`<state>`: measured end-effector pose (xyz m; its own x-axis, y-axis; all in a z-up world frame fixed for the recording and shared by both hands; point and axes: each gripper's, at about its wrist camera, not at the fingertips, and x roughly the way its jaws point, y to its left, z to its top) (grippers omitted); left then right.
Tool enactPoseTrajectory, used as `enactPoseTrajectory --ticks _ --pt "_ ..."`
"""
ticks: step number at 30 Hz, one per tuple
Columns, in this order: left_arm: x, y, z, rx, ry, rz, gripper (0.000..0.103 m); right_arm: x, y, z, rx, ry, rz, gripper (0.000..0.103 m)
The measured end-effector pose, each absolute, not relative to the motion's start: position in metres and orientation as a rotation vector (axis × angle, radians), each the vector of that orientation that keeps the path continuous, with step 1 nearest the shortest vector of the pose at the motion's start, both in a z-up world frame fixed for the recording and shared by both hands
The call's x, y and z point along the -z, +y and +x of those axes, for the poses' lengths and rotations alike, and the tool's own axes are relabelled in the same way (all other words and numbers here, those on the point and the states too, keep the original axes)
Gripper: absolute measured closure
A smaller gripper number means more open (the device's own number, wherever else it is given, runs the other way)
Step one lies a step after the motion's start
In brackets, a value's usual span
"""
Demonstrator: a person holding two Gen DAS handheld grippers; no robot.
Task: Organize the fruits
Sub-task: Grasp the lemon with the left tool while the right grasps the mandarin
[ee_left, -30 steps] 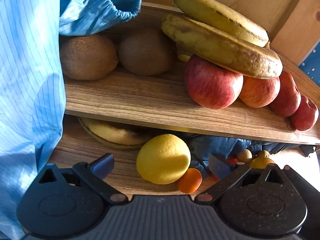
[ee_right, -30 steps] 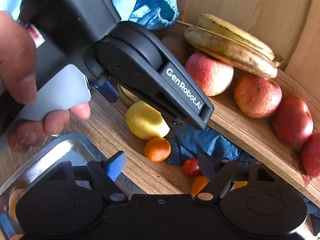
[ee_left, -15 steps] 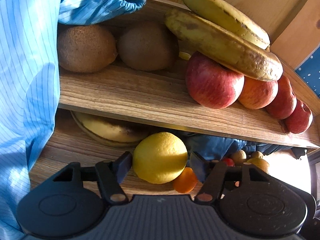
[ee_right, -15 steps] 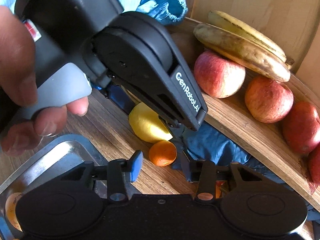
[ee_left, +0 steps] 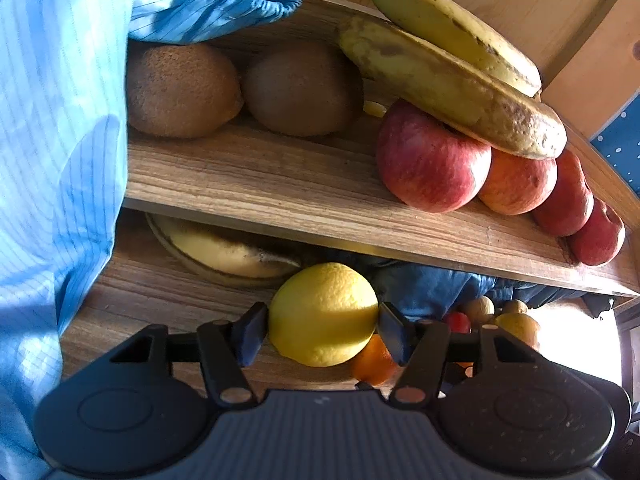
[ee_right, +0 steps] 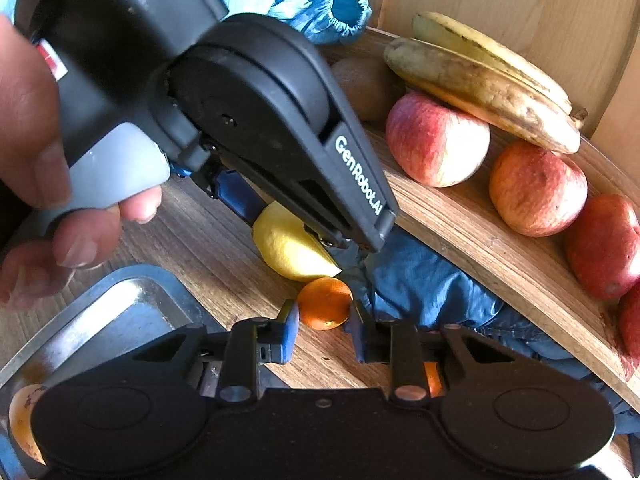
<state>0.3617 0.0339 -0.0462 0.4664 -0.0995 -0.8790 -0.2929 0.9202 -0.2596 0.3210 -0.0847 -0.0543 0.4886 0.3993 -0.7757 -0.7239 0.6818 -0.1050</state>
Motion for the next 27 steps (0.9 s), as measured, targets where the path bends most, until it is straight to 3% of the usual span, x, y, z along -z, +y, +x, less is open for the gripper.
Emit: enactPoseTrajectory --ticks 12,17,27 --pt "0.045 0.034 0.343 -0.139 1.089 -0.408 0.039 0.053 -0.086 0.311 -0.702 0.792 -0.472 0.076" --pt "0.046 0.032 0.339 -0.148 1.092 -0.414 0.039 0.055 -0.083 0.315 -0.690 0.789 -0.475 0.070" --pt "0.046 0.038 0.337 -0.166 1.095 -0.428 0.039 0.062 -0.076 0.324 -0.722 0.791 -0.493 0.069"
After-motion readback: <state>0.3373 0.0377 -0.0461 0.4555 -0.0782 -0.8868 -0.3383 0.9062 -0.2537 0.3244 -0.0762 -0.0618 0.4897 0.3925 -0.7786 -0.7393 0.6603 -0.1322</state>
